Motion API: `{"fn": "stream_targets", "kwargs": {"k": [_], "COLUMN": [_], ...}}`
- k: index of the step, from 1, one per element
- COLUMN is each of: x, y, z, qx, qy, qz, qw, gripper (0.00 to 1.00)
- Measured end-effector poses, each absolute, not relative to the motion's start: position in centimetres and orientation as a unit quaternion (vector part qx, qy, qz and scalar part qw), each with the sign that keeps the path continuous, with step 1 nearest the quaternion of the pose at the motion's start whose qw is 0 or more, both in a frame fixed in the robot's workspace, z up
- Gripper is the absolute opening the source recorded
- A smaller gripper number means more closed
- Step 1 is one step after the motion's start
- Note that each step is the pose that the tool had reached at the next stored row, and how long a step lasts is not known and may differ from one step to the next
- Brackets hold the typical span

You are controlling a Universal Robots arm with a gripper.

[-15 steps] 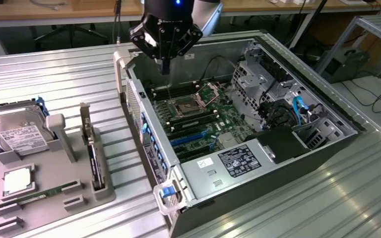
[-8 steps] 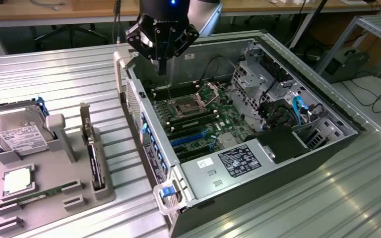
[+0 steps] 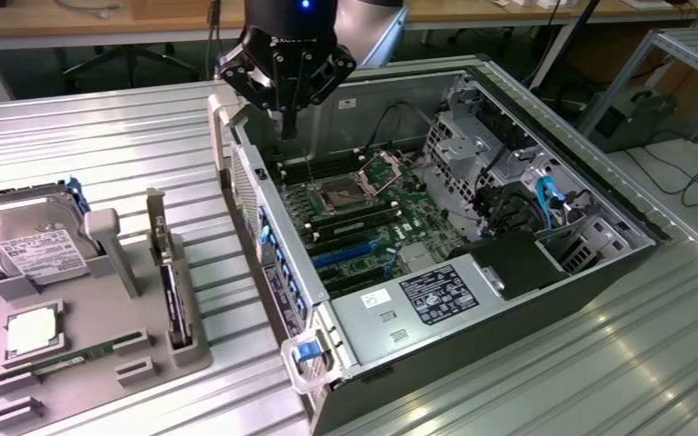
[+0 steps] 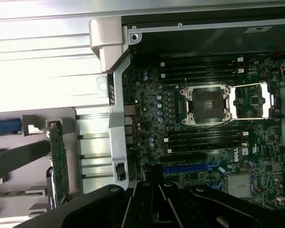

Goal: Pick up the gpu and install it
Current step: 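Reach for the gpu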

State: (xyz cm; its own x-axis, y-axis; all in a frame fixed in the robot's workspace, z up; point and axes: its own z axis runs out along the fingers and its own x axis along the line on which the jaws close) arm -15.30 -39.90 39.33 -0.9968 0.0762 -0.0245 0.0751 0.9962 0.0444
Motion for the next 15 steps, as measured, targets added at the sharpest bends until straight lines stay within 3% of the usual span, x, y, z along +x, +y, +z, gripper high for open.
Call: {"fn": "stream_targets", "kwargs": {"k": [15], "x": [-16.6], "y": [-39.9], "z": [39.3], "qx": [0.038], "qy": [0.999], "qz": [0.022], "qw": [0.013], "gripper": [0.11]}}
